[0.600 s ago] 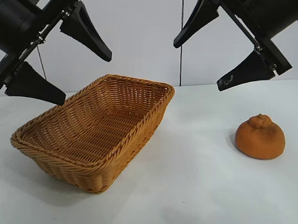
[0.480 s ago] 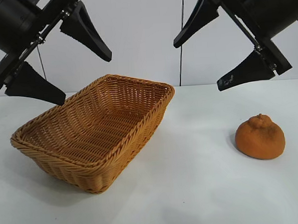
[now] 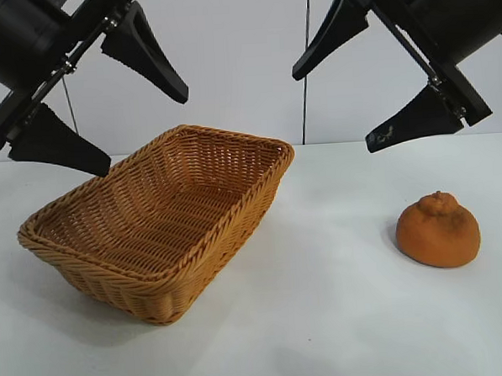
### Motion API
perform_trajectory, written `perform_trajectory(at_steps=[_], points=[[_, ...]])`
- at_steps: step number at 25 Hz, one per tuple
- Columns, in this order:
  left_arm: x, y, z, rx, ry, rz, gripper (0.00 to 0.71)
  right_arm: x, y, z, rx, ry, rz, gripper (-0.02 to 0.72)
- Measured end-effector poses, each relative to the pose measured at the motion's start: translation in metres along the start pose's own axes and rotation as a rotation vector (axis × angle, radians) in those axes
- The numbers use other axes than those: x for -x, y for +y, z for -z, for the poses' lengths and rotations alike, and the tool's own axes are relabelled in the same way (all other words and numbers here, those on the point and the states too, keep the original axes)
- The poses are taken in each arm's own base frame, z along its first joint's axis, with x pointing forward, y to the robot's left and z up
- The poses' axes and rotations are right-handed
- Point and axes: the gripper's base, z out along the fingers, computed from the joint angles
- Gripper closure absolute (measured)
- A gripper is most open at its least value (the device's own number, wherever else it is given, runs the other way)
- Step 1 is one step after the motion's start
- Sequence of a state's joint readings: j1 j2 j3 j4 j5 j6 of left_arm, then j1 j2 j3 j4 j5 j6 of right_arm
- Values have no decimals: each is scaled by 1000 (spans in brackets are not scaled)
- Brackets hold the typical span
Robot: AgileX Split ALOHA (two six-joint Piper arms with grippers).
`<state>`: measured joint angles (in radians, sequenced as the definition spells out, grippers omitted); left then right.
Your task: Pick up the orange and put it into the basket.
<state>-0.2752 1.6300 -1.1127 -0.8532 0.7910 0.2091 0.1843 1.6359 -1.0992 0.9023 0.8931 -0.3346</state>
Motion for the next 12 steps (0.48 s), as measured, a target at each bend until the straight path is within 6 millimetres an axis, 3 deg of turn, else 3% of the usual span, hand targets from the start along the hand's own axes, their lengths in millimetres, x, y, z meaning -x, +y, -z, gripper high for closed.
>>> perform_trajectory(at_steps=[12], points=[[1,0,0,3,-16,1,17,0,0,0,-1,-5,-1,39]])
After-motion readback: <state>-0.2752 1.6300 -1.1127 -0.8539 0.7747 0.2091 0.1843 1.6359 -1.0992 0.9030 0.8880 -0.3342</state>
